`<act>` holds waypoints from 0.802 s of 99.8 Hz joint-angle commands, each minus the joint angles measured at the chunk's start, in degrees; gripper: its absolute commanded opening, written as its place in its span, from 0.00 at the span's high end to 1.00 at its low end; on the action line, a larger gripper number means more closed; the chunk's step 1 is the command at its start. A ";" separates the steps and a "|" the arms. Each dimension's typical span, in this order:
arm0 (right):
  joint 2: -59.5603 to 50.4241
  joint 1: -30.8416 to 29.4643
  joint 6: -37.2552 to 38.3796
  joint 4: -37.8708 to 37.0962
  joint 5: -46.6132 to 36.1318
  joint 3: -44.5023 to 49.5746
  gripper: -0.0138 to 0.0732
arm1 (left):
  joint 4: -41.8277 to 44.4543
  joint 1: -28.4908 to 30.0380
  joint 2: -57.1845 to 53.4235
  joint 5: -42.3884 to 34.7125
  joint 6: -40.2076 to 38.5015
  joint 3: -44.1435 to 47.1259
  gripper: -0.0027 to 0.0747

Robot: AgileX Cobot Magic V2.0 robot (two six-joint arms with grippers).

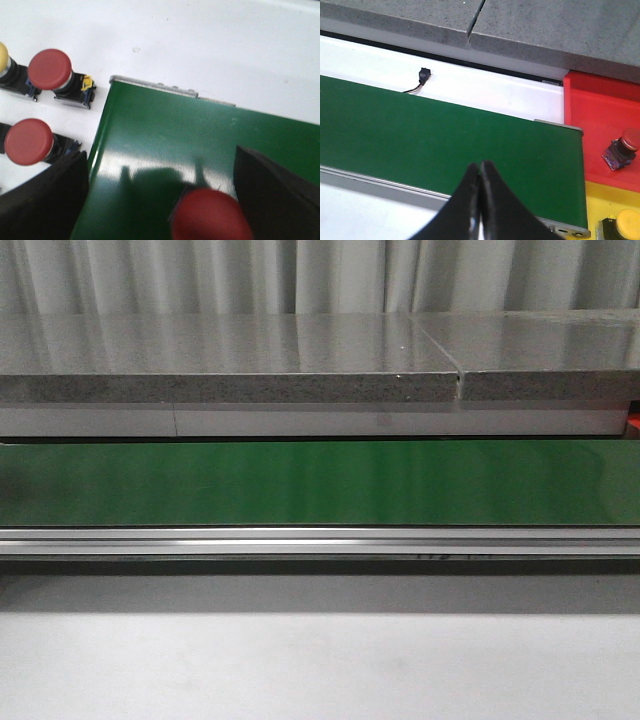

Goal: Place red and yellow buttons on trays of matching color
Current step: 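Place the red button on the green belt and open the left gripper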

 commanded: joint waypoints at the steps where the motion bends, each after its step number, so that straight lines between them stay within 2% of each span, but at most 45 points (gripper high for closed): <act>1: -0.01 0.07 -0.28 0.63 -3.65 -1.48 0.92 | -0.84 -0.26 -1.87 -2.66 0.05 -3.62 0.23; 38: -0.01 0.07 -0.28 0.63 -3.71 -1.48 0.92 | -1.60 1.85 -1.87 0.94 0.05 -6.60 0.23; 65: -0.01 0.07 -0.28 0.63 -3.65 -1.48 0.92 | -1.60 10.94 -1.87 7.75 -0.08 -6.60 0.23; 80: -0.01 0.07 -0.28 0.63 -3.65 -1.48 0.92 | -1.60 16.42 -2.05 8.93 -0.08 -5.81 0.23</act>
